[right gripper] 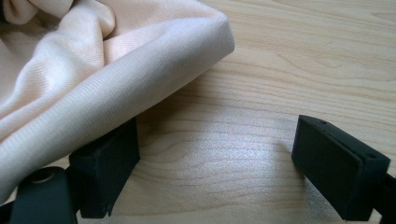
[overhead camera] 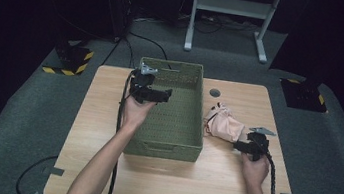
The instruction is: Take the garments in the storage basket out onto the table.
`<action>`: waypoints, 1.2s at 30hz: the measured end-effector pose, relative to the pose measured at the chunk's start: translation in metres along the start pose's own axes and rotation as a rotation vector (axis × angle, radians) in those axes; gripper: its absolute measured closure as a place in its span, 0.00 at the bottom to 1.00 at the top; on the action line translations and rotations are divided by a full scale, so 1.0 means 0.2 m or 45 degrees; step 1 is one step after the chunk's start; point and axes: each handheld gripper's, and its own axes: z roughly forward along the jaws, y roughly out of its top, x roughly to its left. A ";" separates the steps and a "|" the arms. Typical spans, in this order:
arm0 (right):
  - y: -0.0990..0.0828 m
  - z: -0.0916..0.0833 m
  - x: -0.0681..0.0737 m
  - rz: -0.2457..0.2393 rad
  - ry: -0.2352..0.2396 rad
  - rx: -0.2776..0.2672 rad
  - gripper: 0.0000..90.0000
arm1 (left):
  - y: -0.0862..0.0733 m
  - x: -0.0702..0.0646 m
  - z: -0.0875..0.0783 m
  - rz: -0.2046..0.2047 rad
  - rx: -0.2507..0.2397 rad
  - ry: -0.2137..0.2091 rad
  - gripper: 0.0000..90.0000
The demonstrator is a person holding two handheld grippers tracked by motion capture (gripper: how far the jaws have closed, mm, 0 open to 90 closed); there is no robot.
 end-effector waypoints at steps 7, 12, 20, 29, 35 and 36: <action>0.00 0.00 0.00 0.000 0.000 0.000 0.16 | -0.03 0.05 -0.06 -0.028 -0.018 0.019 0.09; 0.00 0.00 0.00 0.000 0.000 0.000 0.16 | -0.04 0.08 -0.09 -0.044 -0.029 0.035 0.09; 0.00 0.00 0.00 -0.001 0.000 0.000 0.16 | -0.07 0.13 -0.13 -0.060 -0.030 0.051 0.09; 0.00 0.00 0.00 0.000 0.000 0.001 0.16 | -0.11 0.18 -0.19 -0.075 -0.030 0.077 0.09; 0.00 0.00 0.00 0.001 0.001 0.001 0.16 | -0.12 0.20 -0.23 -0.083 -0.042 0.086 0.10; 0.00 0.00 0.00 0.000 0.000 0.001 0.16 | -0.13 0.21 -0.23 -0.087 -0.042 0.088 0.10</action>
